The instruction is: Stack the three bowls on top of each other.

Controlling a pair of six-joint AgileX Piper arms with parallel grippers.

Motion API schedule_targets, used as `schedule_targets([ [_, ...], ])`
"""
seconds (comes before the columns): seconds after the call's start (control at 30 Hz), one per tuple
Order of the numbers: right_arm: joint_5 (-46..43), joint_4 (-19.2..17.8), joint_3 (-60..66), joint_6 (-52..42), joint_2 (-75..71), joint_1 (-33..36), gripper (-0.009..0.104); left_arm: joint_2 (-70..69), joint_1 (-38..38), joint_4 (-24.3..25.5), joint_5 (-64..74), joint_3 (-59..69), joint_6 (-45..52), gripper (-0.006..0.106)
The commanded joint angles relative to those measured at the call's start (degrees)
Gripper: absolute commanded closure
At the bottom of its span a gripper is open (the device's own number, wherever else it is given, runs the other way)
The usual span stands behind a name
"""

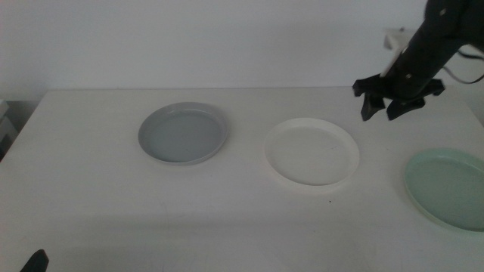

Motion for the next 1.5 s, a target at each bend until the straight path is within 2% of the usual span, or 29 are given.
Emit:
schedule_targets([
  [0.0, -1.7, 0.2, -3.5, -1.0, -0.9, 0.0, 0.053, -0.8, -0.1, -0.4, -4.2, -0.3, -0.5, -0.004],
  [0.1, -1.9, 0.1, -5.8, -1.0, 2.0, 0.0, 0.047, -0.8, -0.1, -0.4, -4.2, -0.3, -0.5, -0.004],
  [0.27, -3.3, 0.9, -7.1, -1.0, 5.9, 0.4, 0.023, -0.8, -0.1, -0.4, -4.2, -0.3, -0.5, -0.004],
  [0.4, -3.3, 1.4, -7.1, -0.7, 7.4, 0.8, 0.017, -0.8, -0.1, -0.4, -4.2, -0.3, -0.5, -0.004],
  [0.53, -3.5, 3.2, -7.1, -0.5, 8.7, 1.4, 0.025, -0.8, -0.1, -0.4, -4.2, -0.3, -0.5, -0.004],
  [0.7, -3.4, 3.4, -7.0, -1.0, 10.8, 2.4, 0.046, -0.7, -0.1, -0.4, -4.2, -0.3, -0.5, -0.004],
  [0.83, -3.9, 2.8, -7.0, -0.8, 11.1, 2.4, 0.074, -0.7, -0.1, -0.4, -4.2, -0.3, -0.5, -0.004],
  [0.9, -4.1, 2.7, -7.0, -1.1, 11.1, 2.4, 0.094, -0.7, -0.1, -0.4, -4.2, -0.3, -0.5, -0.004],
  [1.07, -4.9, 3.3, -3.7, -0.8, 6.5, 3.0, 0.096, -0.7, -0.1, -0.4, -4.2, -0.3, -0.5, -0.004],
  [1.23, -10.4, 3.5, 8.5, -0.7, -5.1, 4.9, 0.096, -0.7, -0.1, -0.4, -4.2, -0.3, -0.5, -0.004],
  [1.47, -18.3, 4.8, 26.2, 2.3, -18.1, 11.9, 0.096, -0.7, -0.1, -0.4, -4.2, -0.3, -0.5, -0.004],
])
